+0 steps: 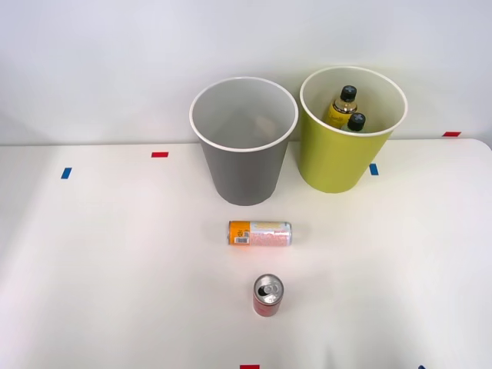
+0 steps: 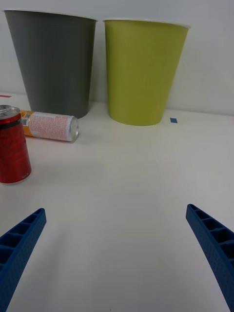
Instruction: Put cans in the gray bin, plastic bottles in the light green bin
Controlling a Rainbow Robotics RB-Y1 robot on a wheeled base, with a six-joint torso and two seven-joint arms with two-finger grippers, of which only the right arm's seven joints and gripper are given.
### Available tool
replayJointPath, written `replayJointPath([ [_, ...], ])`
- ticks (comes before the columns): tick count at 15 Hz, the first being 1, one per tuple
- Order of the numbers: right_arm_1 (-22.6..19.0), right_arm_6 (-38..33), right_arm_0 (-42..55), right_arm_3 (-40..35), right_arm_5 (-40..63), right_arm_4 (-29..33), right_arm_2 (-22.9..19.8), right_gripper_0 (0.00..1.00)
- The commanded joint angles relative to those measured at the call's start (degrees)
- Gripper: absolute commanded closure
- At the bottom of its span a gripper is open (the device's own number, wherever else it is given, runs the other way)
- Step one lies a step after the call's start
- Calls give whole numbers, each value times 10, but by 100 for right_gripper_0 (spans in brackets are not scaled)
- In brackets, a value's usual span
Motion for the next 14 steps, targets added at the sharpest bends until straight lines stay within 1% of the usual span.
replayJointPath([
  [1,0,0,0,0,0,0,0,0],
  [5,0,0,0,0,0,0,0,0],
  [6,7,-3,-12,21,15,-2,2,0],
  [8,11,3,-17,27,4,7,6,0],
  [9,1,4,-25,25,3,23,12,0],
  [11,-25,4,-46,25,3,23,35,0],
  [14,-98,-7,-105,24,3,15,76,0],
])
